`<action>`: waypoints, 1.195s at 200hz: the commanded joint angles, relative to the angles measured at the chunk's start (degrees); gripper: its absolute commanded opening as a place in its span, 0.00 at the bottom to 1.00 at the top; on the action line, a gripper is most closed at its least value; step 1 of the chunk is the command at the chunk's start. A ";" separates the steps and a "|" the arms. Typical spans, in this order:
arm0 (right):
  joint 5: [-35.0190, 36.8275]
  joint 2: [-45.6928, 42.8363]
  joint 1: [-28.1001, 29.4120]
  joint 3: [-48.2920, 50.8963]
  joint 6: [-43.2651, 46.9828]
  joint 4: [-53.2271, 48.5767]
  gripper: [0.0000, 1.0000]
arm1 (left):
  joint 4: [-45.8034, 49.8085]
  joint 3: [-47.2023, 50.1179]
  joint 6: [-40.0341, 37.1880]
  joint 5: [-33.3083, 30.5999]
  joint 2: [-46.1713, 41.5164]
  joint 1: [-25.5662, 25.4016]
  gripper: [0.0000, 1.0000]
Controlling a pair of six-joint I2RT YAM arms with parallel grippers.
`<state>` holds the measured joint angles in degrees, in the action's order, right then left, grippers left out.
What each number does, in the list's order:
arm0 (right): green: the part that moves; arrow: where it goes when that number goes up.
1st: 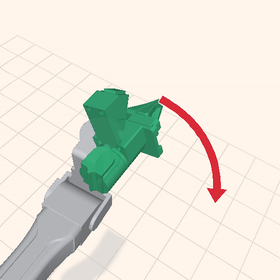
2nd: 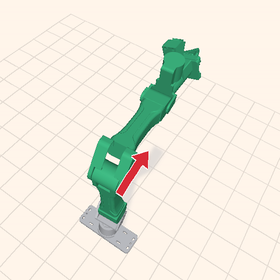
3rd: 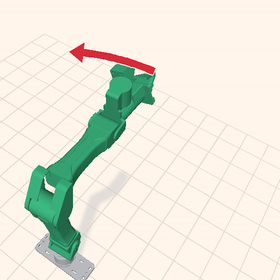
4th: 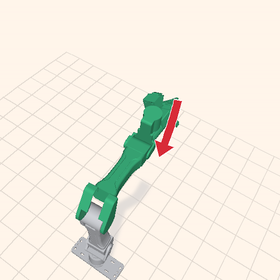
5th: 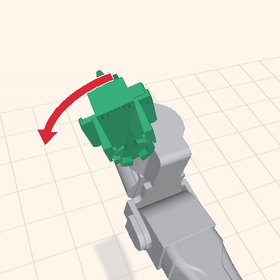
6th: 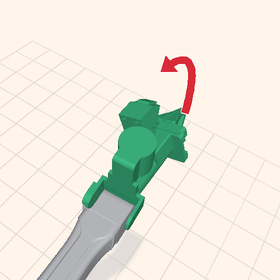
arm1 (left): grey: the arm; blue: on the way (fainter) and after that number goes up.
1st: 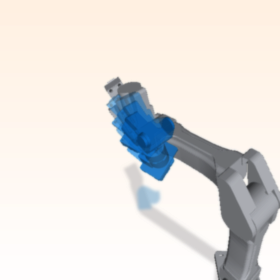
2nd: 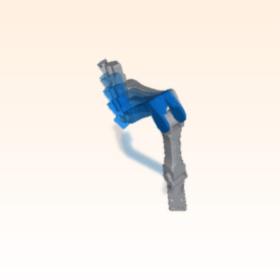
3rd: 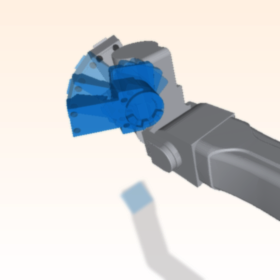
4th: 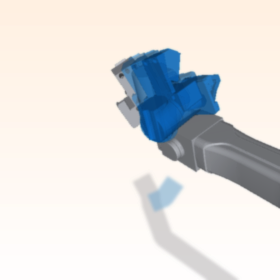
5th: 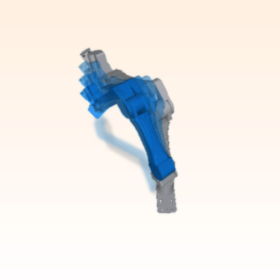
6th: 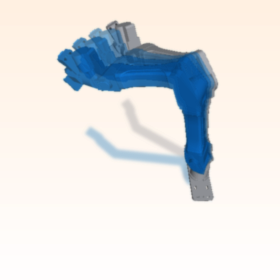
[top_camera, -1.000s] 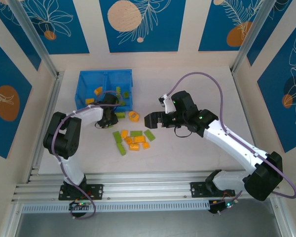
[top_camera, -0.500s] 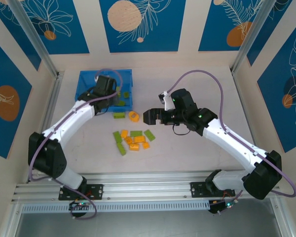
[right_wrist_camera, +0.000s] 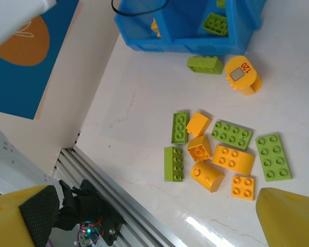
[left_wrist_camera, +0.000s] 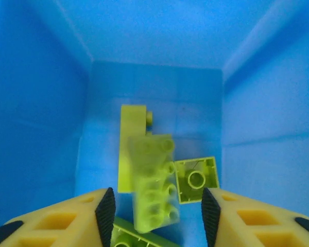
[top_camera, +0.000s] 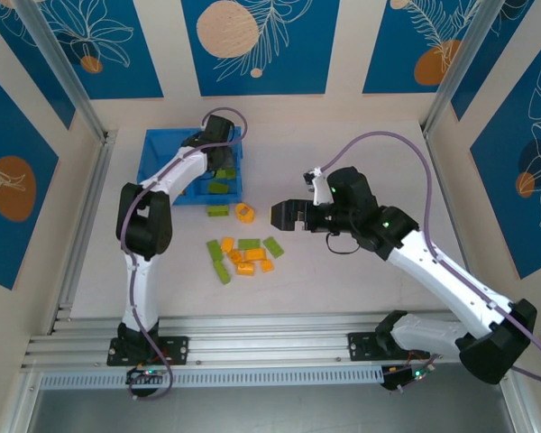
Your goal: Sort the legos into containers by color
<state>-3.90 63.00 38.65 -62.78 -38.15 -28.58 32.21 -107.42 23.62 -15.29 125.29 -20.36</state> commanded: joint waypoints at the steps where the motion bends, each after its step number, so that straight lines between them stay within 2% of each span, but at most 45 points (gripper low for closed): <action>1: 2.12 -1.00 0.28 1.35 -0.90 -1.52 1.00 | 1.46 -2.14 0.55 1.38 -3.02 0.15 0.53; 16: 2.33 -0.49 0.29 1.35 -0.81 -1.11 1.00 | 0.94 -0.16 0.72 1.98 -6.44 -0.03 0.59; 52: 3.14 1.74 0.17 1.39 -0.95 0.97 1.00 | 2.08 8.61 5.05 3.85 -19.64 -1.39 0.60; 86: 5.62 4.68 -0.15 2.32 -0.21 2.67 1.00 | -0.01 24.65 15.22 4.07 -34.08 -6.85 0.62; 115: 5.32 5.64 -0.92 4.23 -0.70 5.75 1.00 | -1.54 35.72 29.76 3.14 -39.30 -12.89 0.67; 141: 4.55 5.60 -2.54 4.47 -1.06 6.00 1.00 | -4.59 39.33 40.72 5.10 -36.23 -16.52 0.76; 182: 4.19 2.92 -3.67 5.27 -1.10 4.28 1.00 | -2.03 30.39 41.63 6.55 -21.98 -17.02 0.81; 213: 6.21 -1.69 -4.15 8.73 -1.50 3.91 1.00 | 0.17 25.54 44.53 2.42 -14.68 -16.95 0.84; 239: 6.75 -4.99 -4.90 10.71 -1.67 3.09 0.99 | 2.66 21.99 43.45 -1.21 -10.05 -16.62 0.85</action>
<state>1.23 61.06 34.50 -53.84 -39.03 -24.91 30.85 -81.41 64.90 -11.79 111.96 -37.04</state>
